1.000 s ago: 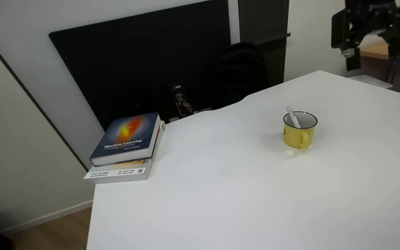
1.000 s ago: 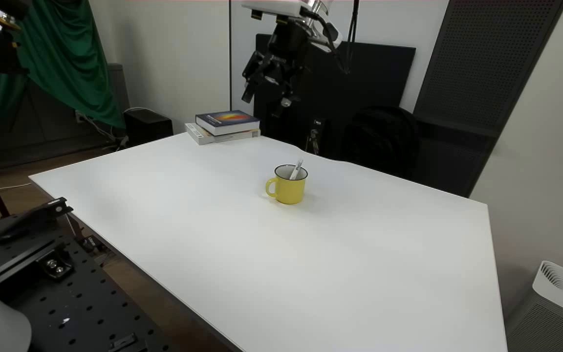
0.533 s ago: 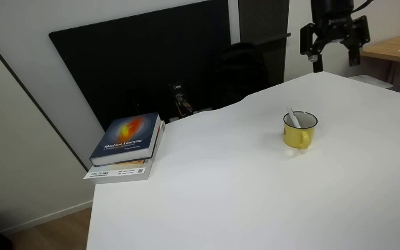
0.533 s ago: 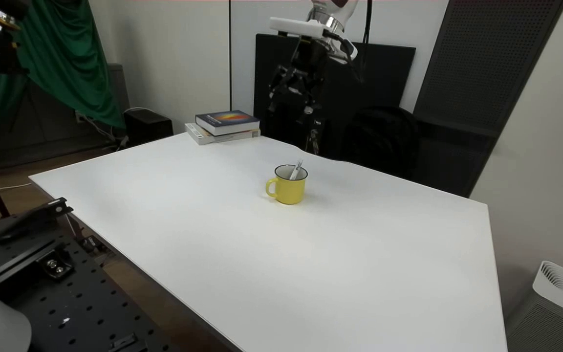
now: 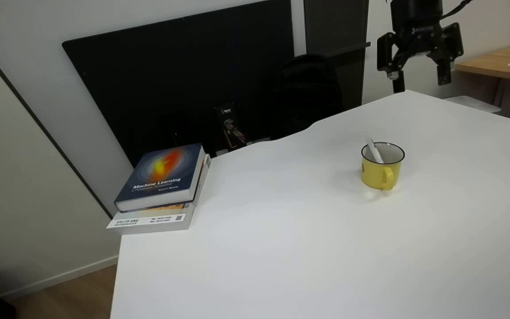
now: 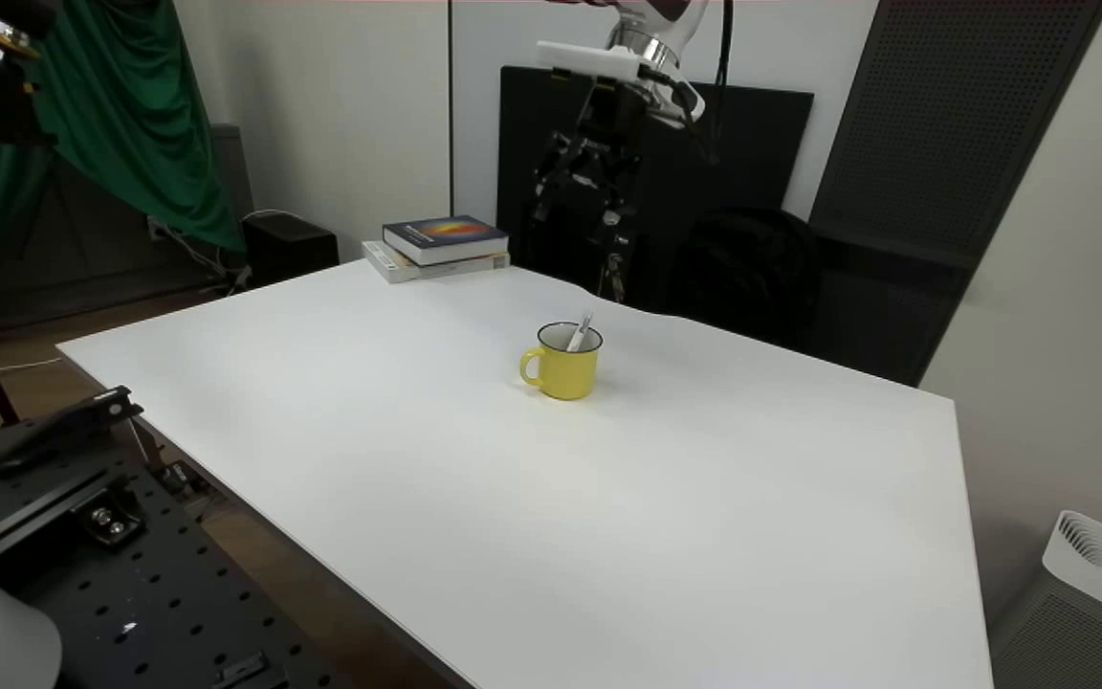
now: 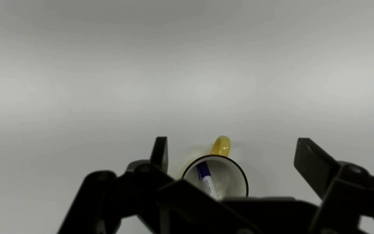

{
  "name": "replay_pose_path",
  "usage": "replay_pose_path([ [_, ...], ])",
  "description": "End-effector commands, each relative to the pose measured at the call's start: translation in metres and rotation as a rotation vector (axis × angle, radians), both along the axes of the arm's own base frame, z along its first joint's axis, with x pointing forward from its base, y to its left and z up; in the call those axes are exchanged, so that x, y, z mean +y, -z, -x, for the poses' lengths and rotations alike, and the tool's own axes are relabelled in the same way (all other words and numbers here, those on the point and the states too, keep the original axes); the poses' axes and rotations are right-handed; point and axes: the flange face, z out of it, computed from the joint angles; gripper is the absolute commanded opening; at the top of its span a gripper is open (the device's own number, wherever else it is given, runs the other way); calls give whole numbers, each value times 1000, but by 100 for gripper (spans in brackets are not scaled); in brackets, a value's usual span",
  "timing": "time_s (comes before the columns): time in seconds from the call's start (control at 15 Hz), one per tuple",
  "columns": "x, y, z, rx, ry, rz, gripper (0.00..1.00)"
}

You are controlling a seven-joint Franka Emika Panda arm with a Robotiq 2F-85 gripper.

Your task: Take the marker from the mug and put it on the table

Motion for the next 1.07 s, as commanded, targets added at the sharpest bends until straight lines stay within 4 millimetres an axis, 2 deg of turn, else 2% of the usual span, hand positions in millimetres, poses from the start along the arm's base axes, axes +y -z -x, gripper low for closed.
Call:
replay_pose_path([
  [0.0, 0, 0, 0, 1, 0, 0, 100],
  [0.27, 0, -1, 0, 2, 0, 0, 100],
  [0.73, 7, 28, -17, 73, -44, 54, 100],
  [1.0, 2, 37, -33, 81, -33, 46, 100],
])
